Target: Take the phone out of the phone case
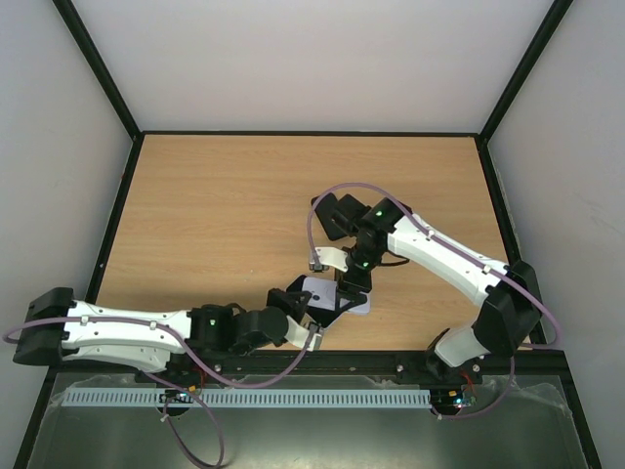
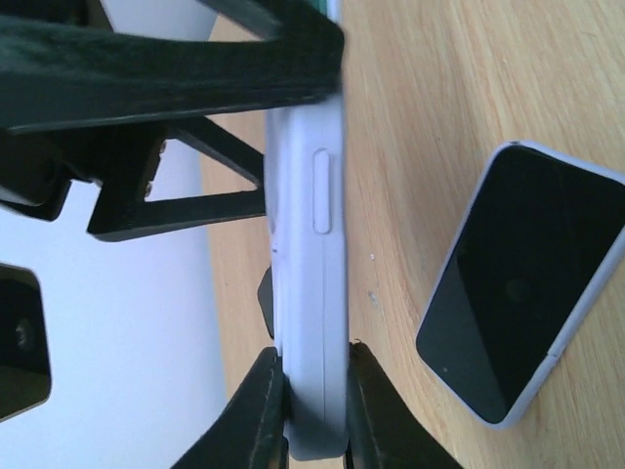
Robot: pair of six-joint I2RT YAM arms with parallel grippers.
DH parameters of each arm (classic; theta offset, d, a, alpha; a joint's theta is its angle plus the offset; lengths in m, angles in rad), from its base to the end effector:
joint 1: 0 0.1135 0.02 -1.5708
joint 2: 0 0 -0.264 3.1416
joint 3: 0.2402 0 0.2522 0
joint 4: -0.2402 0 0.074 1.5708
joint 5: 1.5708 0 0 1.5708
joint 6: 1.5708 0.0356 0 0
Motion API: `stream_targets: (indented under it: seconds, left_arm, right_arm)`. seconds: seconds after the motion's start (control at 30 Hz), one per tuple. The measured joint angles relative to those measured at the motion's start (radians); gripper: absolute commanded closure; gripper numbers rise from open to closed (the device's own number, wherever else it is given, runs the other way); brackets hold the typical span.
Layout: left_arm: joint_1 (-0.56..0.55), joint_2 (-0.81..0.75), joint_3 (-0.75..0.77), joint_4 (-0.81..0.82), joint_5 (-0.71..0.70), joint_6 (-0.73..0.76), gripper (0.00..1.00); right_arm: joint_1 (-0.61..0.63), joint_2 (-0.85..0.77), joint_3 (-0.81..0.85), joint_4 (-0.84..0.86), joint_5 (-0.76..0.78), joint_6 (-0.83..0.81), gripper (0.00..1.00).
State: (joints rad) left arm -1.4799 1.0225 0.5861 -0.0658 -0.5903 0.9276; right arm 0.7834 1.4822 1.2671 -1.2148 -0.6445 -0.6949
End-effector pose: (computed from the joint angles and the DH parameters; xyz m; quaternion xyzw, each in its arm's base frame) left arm 0.0398 -0.2178 0.2398 0.7154 0.4337 0.1080 0.5370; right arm 0.1714 0.2009 0.2814 -0.6539 0.6842 0.3186 0.0527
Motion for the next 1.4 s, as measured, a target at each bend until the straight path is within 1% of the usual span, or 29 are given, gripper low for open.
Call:
stream_targets:
  seconds: [0.1, 0.17, 0.2, 0.23, 0.33, 0.47, 0.5, 0.53, 0.63, 0.7, 0.77, 0.97, 1.07, 1.13, 1.17, 1.3, 1.4]
  left_arm:
    - [-0.01, 0.0, -0.017, 0.008, -0.014, 0.018, 0.97]
    - [-0.01, -0.004, -0.017, 0.01, -0.017, 0.014, 0.98]
    - [-0.01, -0.01, -0.017, 0.007, -0.019, 0.008, 0.98]
    - [-0.01, -0.017, -0.017, 0.003, -0.02, -0.015, 0.98]
    - [-0.005, -0.048, -0.014, -0.051, -0.009, -0.096, 0.98]
    - [0.037, -0.091, 0.009, -0.154, 0.061, -0.256, 0.98]
    - [0.061, -0.1, 0.019, -0.177, 0.09, -0.298, 0.97]
    - [0.094, -0.108, 0.031, -0.201, 0.126, -0.343, 0.98]
    - [0.224, -0.127, 0.064, -0.256, 0.245, -0.45, 0.97]
    - [0.294, -0.133, 0.08, -0.279, 0.312, -0.51, 0.98]
    - [0.328, -0.134, 0.092, -0.301, 0.357, -0.55, 0.97]
    - [0.343, -0.134, 0.106, -0.324, 0.476, -0.604, 0.98]
    - [0.351, -0.131, 0.12, -0.33, 0.505, -0.618, 0.98]
    - [0.357, -0.131, 0.122, -0.33, 0.514, -0.626, 0.98]
    - [0.359, -0.131, 0.122, -0.33, 0.517, -0.627, 0.98]
    - [0.371, -0.126, 0.122, -0.331, 0.535, -0.64, 0.97]
    - [0.377, -0.117, 0.131, -0.336, 0.547, -0.651, 0.96]
  right_arm:
    - [0.003, 0.003, 0.0, -0.008, -0.008, 0.015, 0.24]
    - [0.004, 0.004, 0.004, -0.009, -0.01, 0.021, 0.1]
    - [0.004, 0.003, 0.01, -0.013, -0.013, 0.019, 0.01]
    - [0.004, -0.006, 0.022, -0.012, -0.016, 0.02, 0.02]
    - [0.006, -0.044, 0.05, -0.006, -0.019, 0.021, 0.03]
    - [0.007, -0.125, 0.117, -0.002, -0.018, 0.026, 0.01]
    - [0.007, -0.14, 0.131, 0.005, -0.014, 0.027, 0.04]
    - [0.007, -0.149, 0.134, 0.015, -0.008, 0.03, 0.1]
    - [0.007, -0.153, 0.116, 0.039, 0.033, 0.037, 0.25]
    - [0.007, -0.146, 0.097, 0.05, 0.068, 0.037, 0.41]
    - [0.007, -0.14, 0.083, 0.06, 0.106, 0.027, 0.48]
    - [0.007, -0.14, 0.058, 0.077, 0.187, -0.009, 0.54]
    - [0.007, -0.139, 0.046, 0.077, 0.214, -0.032, 0.62]
    - [0.007, -0.139, 0.045, 0.076, 0.223, -0.046, 0.74]
    - [0.007, -0.139, 0.045, 0.076, 0.228, -0.059, 0.76]
    - [0.008, -0.139, 0.045, 0.073, 0.236, -0.083, 0.79]
    - [0.008, -0.139, 0.045, 0.068, 0.235, -0.101, 0.88]
